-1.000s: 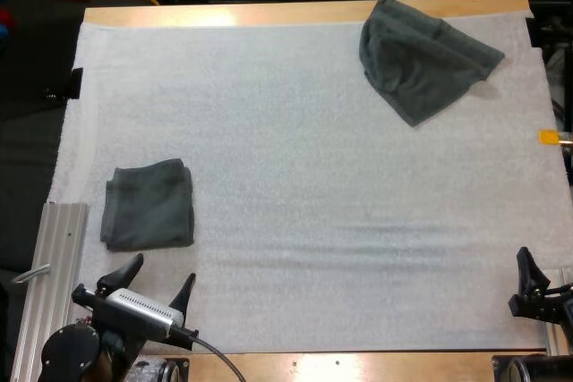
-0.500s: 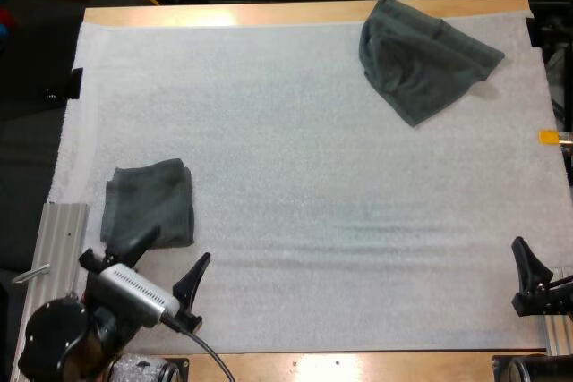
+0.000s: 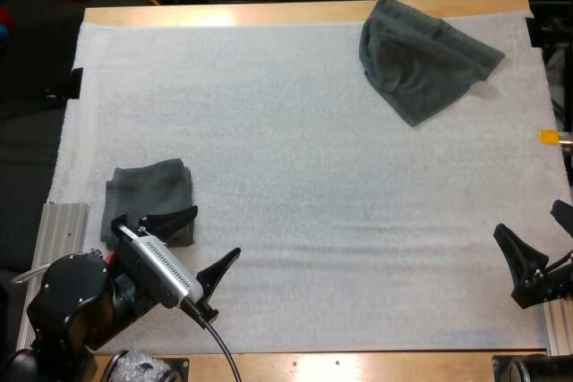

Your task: Pick towel from pile, fold and stack

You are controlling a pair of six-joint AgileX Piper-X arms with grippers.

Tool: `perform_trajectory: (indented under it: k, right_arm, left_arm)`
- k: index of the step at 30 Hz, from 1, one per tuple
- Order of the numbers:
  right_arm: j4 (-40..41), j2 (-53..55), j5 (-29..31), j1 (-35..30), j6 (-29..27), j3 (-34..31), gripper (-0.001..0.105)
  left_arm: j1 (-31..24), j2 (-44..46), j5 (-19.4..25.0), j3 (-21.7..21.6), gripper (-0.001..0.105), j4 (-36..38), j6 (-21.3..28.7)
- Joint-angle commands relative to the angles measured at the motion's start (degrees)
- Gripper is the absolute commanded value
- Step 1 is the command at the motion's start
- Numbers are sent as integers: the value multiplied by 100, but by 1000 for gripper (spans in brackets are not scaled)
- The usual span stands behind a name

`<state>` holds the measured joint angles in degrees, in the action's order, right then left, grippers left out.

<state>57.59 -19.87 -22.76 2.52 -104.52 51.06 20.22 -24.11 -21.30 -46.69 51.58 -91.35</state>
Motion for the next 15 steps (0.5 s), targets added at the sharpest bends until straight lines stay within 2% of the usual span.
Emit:
perform_trajectory:
  k: [1, 9, 15]
  right_arm:
    - [-37, -58, -62, 10, -70, 52, 77]
    - [-67, -523, -40, 10, -33, 51, 77]
    - [-472, -1198, -18, 10, 390, 51, 77]
  left_arm:
    - [48, -34, 27, -50, 70, -125, 44]
    - [54, -76, 511, -49, 70, -716, 36]
    - [54, -76, 741, -49, 70, -870, 30]
